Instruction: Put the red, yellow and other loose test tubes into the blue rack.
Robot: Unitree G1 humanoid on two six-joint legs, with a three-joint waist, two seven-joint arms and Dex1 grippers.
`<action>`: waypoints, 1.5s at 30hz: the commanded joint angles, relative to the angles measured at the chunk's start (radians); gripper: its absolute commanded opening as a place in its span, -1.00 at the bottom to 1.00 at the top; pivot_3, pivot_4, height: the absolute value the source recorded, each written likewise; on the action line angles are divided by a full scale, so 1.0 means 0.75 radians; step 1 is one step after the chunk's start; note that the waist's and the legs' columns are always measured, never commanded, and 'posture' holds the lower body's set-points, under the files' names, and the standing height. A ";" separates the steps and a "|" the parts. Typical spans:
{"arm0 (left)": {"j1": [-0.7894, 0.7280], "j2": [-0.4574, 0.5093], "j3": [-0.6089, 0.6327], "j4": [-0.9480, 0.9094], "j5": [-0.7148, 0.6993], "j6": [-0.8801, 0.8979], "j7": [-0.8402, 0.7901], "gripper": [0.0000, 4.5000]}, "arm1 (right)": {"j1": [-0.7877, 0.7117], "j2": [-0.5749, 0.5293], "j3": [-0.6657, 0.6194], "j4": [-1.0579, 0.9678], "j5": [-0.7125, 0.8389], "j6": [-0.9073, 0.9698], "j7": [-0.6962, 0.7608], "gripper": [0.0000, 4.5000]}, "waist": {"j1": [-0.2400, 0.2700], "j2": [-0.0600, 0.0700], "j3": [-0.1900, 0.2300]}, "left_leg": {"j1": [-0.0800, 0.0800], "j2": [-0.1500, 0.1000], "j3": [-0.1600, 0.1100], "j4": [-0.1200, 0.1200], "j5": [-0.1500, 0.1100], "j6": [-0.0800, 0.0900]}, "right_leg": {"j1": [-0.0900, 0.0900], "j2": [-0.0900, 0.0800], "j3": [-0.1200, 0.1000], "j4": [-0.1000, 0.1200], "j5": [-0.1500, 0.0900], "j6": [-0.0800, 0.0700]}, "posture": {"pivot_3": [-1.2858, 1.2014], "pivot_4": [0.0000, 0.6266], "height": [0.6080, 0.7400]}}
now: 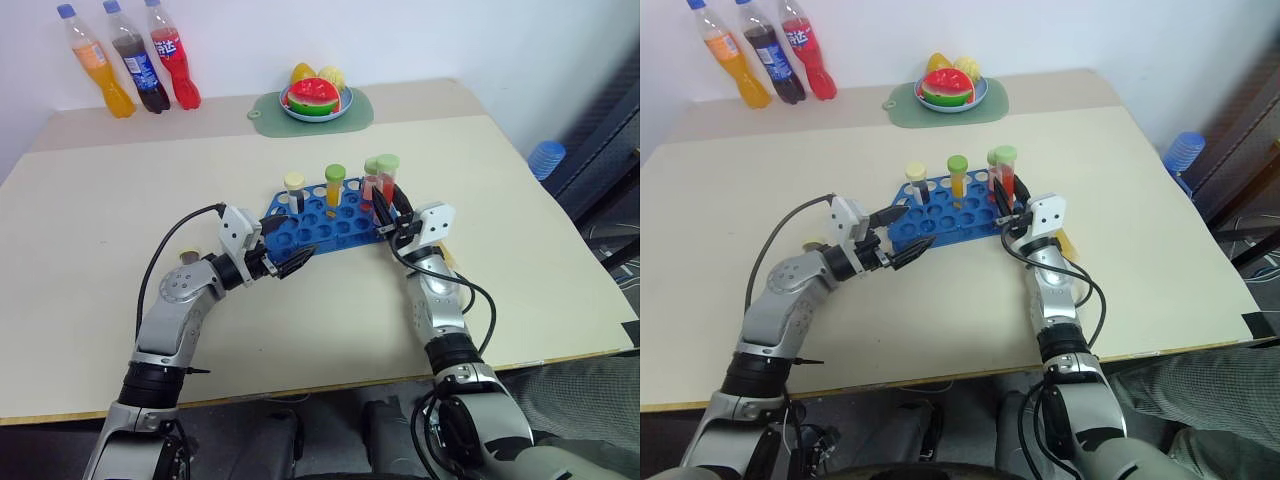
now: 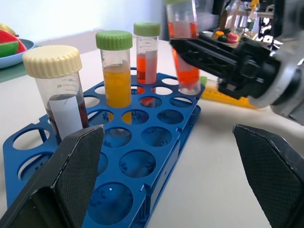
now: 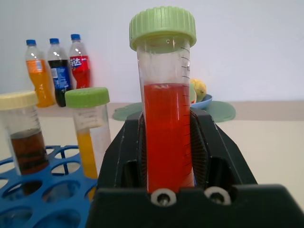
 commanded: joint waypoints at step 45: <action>0.042 -0.072 -0.078 -0.043 0.015 -0.042 -0.054 1.00 | -0.411 -0.955 0.333 -0.628 0.308 2.544 0.503 0.97 | 0.013 -0.001 0.001 | -0.004 -0.001 0.003 0.002 -0.007 0.012 | 0.001 -0.004 -0.002 -0.007 0.001 -0.001 | 0.03 -0.52 1.00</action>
